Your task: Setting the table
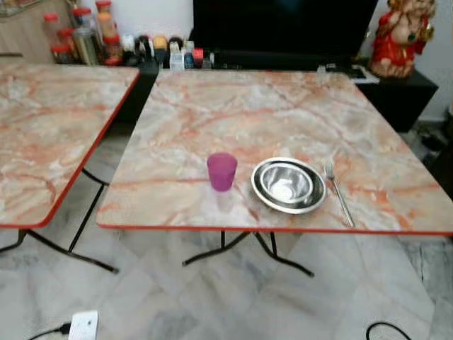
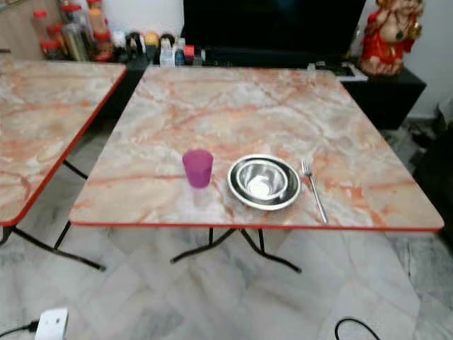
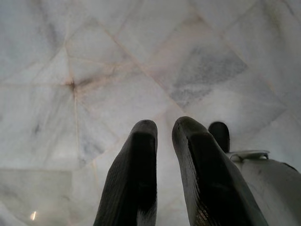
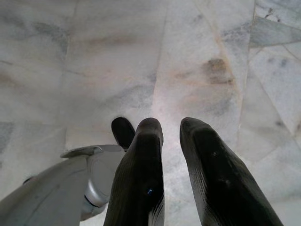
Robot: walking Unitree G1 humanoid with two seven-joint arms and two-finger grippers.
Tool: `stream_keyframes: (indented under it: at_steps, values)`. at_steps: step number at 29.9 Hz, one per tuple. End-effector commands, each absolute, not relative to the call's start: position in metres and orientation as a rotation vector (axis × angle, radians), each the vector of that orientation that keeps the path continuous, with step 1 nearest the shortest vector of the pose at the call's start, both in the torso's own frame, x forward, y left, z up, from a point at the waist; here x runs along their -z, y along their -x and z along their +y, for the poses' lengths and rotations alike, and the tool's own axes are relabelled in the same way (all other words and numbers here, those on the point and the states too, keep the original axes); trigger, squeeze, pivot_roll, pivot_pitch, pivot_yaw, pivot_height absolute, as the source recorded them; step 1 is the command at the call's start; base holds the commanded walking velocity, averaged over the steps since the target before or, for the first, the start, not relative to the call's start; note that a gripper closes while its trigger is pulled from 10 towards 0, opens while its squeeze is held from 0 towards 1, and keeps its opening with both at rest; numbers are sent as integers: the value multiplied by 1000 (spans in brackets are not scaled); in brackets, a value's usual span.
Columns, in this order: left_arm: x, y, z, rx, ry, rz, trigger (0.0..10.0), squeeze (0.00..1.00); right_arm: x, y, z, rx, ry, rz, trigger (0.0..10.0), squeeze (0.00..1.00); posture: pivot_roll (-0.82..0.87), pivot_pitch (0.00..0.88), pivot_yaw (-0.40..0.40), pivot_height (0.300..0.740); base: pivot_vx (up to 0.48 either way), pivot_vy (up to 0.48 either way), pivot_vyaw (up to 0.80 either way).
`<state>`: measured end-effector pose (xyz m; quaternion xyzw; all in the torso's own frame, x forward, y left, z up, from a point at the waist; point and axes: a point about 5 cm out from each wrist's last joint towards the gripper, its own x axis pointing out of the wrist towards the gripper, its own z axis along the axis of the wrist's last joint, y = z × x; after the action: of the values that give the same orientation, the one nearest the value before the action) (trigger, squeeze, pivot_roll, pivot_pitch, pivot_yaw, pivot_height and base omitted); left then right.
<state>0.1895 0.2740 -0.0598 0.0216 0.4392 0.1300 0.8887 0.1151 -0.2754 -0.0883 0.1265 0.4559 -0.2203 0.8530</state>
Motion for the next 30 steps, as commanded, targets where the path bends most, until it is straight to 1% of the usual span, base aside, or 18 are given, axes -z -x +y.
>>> stream_keyframes:
  at_steps: [1, 10, 17, 30]
  values:
    - [63, -182, 275, -266, -65, 945, 10000, 0, 87, -114, -279, 486, -274, 950, 10000, 0, 9, 100, -32, 740, 0, 337, 0]
    - [63, -182, 277, -277, -72, 947, 10000, 0, 88, -115, -277, 484, -279, 955, 10000, 0, 18, 88, -28, 740, 0, 342, 0]
    - [63, -181, 277, -276, -74, 951, 10000, 0, 88, -115, -277, 483, -283, 950, 10000, 0, 19, 76, -25, 740, 0, 462, -786]
    - [63, -180, 278, -259, -90, 950, 10000, 0, 87, -116, -277, 492, -281, 938, 10000, 0, 14, 45, -13, 740, 0, 480, 0]
